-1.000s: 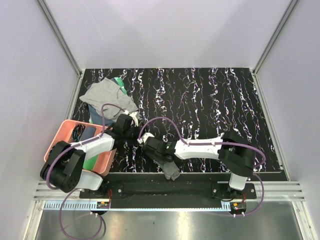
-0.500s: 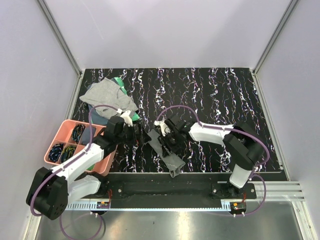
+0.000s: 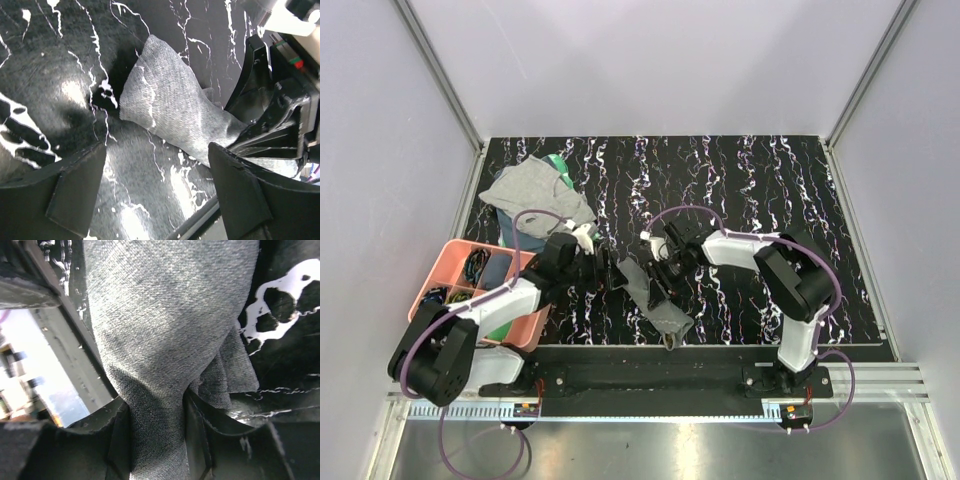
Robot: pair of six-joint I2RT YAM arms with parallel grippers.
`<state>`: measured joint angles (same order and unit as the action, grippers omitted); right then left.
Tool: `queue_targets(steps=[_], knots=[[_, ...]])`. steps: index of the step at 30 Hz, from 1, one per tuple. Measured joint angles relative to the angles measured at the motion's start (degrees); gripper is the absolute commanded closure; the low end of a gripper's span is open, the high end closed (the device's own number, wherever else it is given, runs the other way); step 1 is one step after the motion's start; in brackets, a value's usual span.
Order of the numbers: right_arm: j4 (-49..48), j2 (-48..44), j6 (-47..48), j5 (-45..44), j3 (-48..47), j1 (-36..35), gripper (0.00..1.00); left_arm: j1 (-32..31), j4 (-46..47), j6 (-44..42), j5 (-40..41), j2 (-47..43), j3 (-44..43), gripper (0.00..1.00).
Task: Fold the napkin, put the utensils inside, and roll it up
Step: Roll the napkin with the utensil
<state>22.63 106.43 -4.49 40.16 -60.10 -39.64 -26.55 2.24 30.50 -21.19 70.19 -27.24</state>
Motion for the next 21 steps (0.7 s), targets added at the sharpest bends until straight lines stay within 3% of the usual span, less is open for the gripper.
queue_targets(steps=[6,21], knots=[[0.9,3.8,1.3,7.4,-1.9,4.2,0.56,0.0,5.4,0.2,-1.1,5.3,-0.1,0.25],[4.7,8.6,4.9,12.9,-6.1,8.1,0.57,0.0,16.0,1.6,-5.0,16.4,-3.0,0.34]])
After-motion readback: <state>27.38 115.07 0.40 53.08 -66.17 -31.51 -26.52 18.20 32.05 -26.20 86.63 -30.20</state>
